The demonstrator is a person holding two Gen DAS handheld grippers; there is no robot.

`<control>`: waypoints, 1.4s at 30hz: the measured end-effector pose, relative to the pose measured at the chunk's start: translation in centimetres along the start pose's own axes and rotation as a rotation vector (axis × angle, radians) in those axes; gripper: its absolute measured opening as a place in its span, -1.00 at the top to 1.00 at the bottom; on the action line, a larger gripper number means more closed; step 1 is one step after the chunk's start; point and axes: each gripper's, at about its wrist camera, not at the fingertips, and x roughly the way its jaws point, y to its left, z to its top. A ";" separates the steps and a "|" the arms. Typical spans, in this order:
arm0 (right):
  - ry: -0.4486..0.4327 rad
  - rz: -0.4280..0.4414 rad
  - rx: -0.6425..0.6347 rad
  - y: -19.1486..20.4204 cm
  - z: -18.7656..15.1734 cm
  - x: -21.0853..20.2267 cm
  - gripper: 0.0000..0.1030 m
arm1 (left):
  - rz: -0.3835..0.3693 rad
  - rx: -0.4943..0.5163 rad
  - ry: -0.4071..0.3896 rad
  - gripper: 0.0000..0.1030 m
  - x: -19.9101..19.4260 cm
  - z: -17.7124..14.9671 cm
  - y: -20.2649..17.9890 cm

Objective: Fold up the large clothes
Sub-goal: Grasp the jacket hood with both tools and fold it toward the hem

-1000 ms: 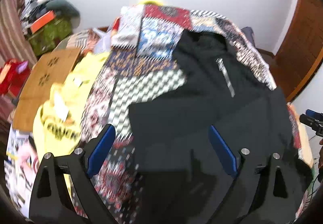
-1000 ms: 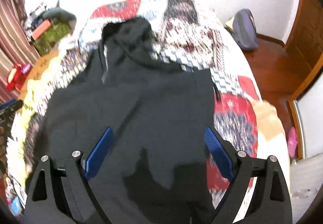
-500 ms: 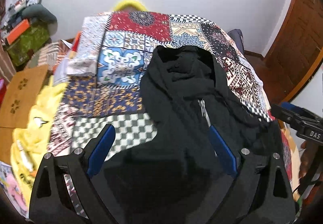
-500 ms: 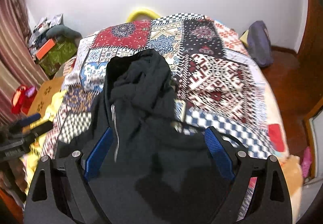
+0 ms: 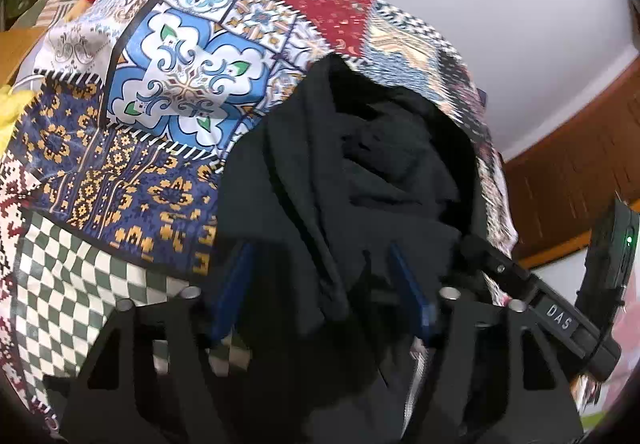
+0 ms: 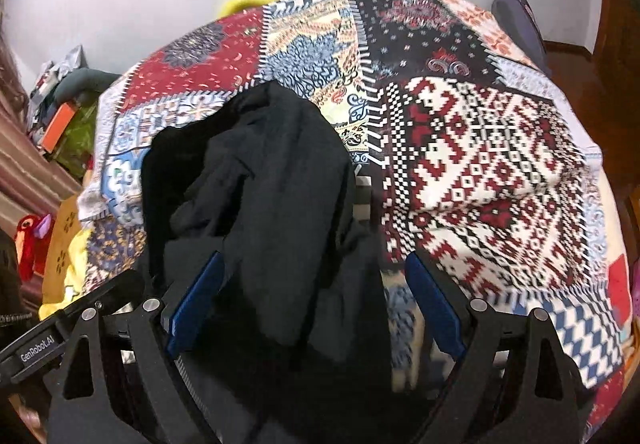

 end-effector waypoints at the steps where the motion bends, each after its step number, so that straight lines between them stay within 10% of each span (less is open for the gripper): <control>1: 0.011 -0.009 -0.002 0.0 0.2 0.7 -0.64 | 0.022 0.009 0.000 -0.14 0.4 0.0 -0.1; 7: 0.033 0.004 -0.043 -0.2 -0.3 1.6 0.24 | 0.132 0.130 -0.024 0.11 1.4 -0.5 -1.3; 11: 0.034 -0.006 -0.093 0.4 -0.8 -0.4 0.66 | 0.179 0.196 -0.020 0.67 1.1 -0.9 -2.7; 29: -0.107 0.070 -0.324 4.0 -10.5 -17.2 0.73 | 0.047 0.409 -0.088 0.86 -17.7 -11.3 -7.3; 42: 0.038 0.038 -0.258 1.4 -20.5 -16.8 0.50 | 0.126 0.453 0.096 0.82 -17.3 -23.9 -2.2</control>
